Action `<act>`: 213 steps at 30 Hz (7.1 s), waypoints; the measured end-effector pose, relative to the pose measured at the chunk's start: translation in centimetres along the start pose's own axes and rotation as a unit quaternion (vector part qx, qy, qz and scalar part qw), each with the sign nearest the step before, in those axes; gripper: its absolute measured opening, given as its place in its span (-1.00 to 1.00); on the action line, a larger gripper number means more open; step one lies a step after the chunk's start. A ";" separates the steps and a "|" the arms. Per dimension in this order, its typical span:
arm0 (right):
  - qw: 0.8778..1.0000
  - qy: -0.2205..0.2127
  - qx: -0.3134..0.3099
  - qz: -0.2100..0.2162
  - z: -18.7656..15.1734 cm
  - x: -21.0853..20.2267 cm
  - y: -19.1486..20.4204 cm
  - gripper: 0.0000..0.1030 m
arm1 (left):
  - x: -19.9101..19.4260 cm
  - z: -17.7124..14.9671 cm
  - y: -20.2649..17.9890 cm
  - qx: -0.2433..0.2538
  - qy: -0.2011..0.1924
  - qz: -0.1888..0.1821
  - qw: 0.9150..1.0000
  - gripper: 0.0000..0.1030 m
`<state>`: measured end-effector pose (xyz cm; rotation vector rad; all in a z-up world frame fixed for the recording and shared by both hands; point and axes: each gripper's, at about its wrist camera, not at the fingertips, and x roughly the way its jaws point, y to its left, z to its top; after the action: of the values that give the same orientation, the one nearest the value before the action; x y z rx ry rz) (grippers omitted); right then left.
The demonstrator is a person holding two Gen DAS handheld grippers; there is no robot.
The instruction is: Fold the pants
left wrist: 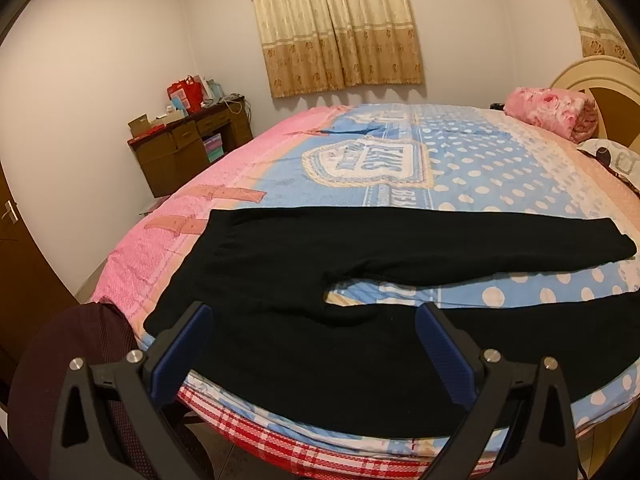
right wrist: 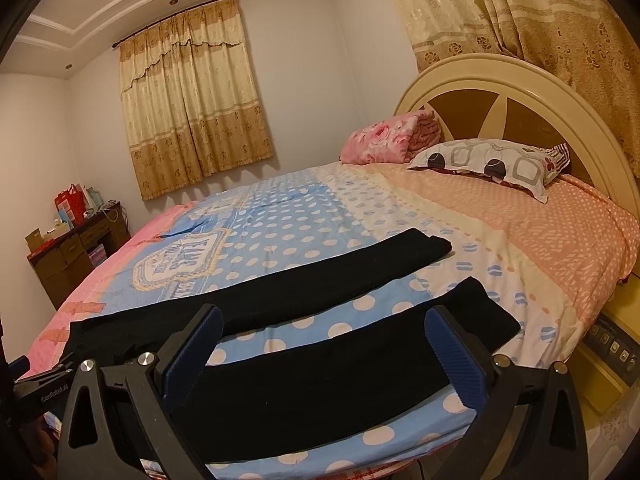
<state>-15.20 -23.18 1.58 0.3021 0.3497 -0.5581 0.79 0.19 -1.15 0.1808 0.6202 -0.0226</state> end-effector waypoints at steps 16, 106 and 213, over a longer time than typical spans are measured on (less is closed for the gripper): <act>0.998 0.043 -0.028 -0.028 -0.5 2.1 0.2 0.97 | 0.8 -0.2 0.1 0.000 0.010 0.004 1.000 1.00; 0.982 0.149 0.111 -0.019 -5.8 13.6 -17.0 -1.00 | 13.9 -9.5 13.4 -0.180 0.178 0.053 0.966 1.00; 0.974 0.137 0.164 -0.069 -3.9 11.4 -23.2 -0.89 | 14.3 -8.9 16.2 -0.277 0.119 -0.054 0.952 -0.83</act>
<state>-20.13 -45.73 -10.74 0.6812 0.5499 -0.7148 8.50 18.12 -13.89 -0.4020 0.8525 0.0683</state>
